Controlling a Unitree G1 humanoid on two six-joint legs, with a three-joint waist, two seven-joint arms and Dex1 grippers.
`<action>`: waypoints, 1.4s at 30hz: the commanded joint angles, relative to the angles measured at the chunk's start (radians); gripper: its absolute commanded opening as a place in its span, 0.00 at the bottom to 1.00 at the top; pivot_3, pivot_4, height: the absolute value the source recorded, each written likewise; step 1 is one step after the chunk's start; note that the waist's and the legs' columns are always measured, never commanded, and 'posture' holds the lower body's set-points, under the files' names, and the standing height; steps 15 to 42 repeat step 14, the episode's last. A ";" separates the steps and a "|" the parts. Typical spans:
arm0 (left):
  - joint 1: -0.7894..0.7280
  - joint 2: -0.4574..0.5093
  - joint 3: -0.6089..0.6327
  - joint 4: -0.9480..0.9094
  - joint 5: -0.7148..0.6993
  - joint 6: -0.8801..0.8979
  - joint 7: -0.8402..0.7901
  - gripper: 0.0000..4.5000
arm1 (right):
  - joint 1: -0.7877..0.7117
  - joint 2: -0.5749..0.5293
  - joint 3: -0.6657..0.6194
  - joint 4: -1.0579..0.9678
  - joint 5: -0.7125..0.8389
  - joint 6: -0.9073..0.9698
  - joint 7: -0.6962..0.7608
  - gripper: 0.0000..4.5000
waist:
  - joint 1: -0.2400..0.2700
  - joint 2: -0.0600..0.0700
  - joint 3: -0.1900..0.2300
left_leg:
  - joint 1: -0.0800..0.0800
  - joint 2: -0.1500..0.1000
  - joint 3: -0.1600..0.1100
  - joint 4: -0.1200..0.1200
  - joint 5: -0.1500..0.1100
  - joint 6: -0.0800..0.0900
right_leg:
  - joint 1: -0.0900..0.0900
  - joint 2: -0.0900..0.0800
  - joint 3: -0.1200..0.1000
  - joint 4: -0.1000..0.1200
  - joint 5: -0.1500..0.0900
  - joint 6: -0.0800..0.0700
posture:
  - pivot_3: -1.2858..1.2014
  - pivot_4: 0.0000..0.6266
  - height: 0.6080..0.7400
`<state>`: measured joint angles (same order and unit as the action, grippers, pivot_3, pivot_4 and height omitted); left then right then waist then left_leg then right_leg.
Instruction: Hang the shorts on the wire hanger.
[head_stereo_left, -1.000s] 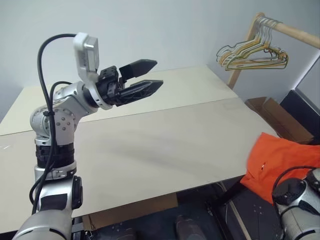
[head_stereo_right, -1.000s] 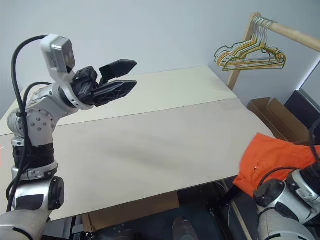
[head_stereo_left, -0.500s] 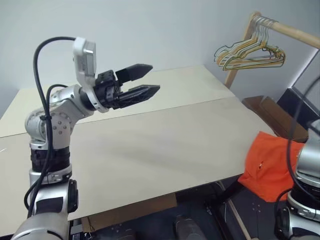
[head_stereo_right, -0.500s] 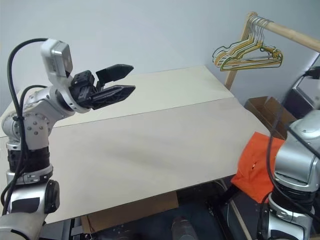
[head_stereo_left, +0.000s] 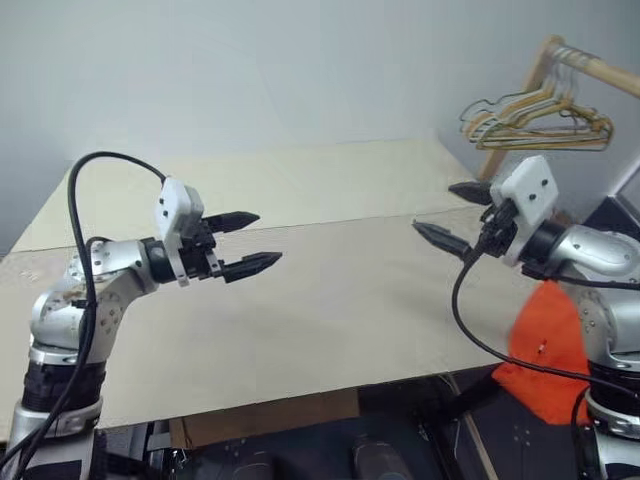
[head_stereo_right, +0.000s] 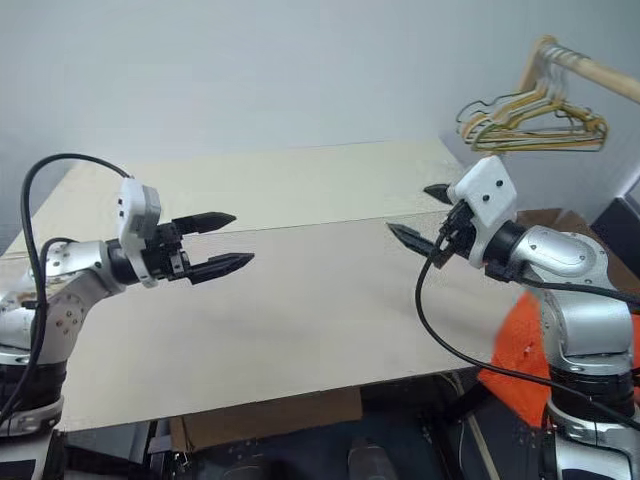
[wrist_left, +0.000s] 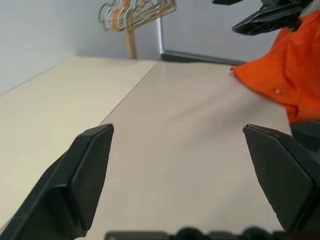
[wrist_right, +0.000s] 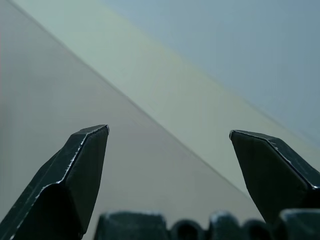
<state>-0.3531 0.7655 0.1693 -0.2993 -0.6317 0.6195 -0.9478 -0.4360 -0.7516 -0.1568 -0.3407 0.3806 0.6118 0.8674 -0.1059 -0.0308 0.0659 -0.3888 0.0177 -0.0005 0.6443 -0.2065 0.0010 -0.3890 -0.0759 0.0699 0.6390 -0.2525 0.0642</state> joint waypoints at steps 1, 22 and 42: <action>0.052 0.037 0.066 -0.093 -0.032 0.021 0.016 1.00 | 0.003 -0.023 0.027 0.026 0.005 -0.056 0.053 1.00 | 0.028 -0.003 0.002 | 0.000 0.000 0.000 0.000 0.000 0.000 | 0.000 0.000 0.000 0.000 0.000 -0.001 | 0.55 0.08 1.00; 0.127 0.073 0.061 -0.138 -0.024 0.026 0.042 1.00 | -0.008 -0.023 0.055 0.050 -0.001 -0.088 0.048 1.00 | 0.121 -0.003 0.008 | -0.001 0.000 0.002 0.000 0.000 0.000 | -0.001 -0.001 -0.001 0.000 -0.001 -0.003 | 0.55 0.08 1.00; 0.127 0.073 0.061 -0.138 -0.024 0.026 0.042 1.00 | -0.008 -0.023 0.055 0.050 -0.001 -0.088 0.048 1.00 | 0.121 -0.003 0.008 | -0.001 0.000 0.002 0.000 0.000 0.000 | -0.001 -0.001 -0.001 0.000 -0.001 -0.003 | 0.55 0.08 1.00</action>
